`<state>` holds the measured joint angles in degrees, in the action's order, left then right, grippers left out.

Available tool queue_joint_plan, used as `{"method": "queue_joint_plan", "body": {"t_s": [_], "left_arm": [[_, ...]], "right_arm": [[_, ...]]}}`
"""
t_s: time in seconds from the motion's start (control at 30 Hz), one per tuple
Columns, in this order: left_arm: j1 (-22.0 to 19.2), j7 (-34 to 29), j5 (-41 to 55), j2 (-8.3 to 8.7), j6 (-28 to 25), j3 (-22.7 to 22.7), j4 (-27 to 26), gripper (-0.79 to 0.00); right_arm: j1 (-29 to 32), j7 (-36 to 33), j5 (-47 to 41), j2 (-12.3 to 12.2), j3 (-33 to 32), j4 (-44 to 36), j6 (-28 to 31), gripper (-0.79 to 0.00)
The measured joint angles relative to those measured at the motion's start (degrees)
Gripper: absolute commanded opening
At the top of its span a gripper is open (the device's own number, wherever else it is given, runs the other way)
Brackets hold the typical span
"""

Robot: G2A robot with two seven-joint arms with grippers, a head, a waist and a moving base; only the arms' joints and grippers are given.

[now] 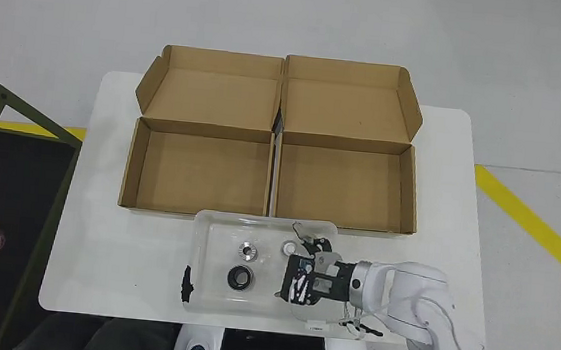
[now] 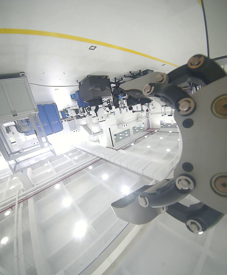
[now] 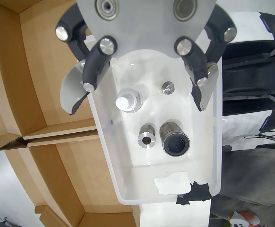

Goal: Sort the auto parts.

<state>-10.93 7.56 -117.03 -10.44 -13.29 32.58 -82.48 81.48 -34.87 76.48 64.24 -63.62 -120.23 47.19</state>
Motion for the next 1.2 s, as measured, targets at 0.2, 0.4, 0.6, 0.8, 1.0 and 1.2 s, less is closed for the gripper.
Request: {"method": "queue_joint_plan", "body": {"t_s": [0.2,0.4,0.6,0.8,1.0,1.2], "left_arm": [[0.0,0.0,0.0,0.0,0.0,0.0,0.0,0.0],[0.0,0.0,0.0,0.0,0.0,0.0,0.0,0.0],[0.0,0.0,0.0,0.0,0.0,0.0,0.0,0.0],[0.0,0.0,0.0,0.0,0.0,0.0,0.0,0.0],[0.0,0.0,0.0,0.0,0.0,0.0,0.0,0.0],[0.0,0.0,0.0,0.0,0.0,0.0,0.0,0.0]], "right_arm": [[-1.39,-1.29,0.16,0.03,2.09,1.41,-0.62,-0.092],[-2.64,-1.74,-0.7,0.05,3.08,3.2,-1.82,-0.212],[-3.76,-2.6,-1.54,-0.06,3.05,4.62,-2.97,-0.4],[-4.76,-3.18,-1.29,-0.14,3.44,5.85,-3.89,-0.449],[-5.51,-3.23,-0.28,-0.21,3.93,6.6,-4.91,-0.64],[-5.81,-2.2,-0.48,-0.32,4.17,6.84,-5.08,-0.785]]}}
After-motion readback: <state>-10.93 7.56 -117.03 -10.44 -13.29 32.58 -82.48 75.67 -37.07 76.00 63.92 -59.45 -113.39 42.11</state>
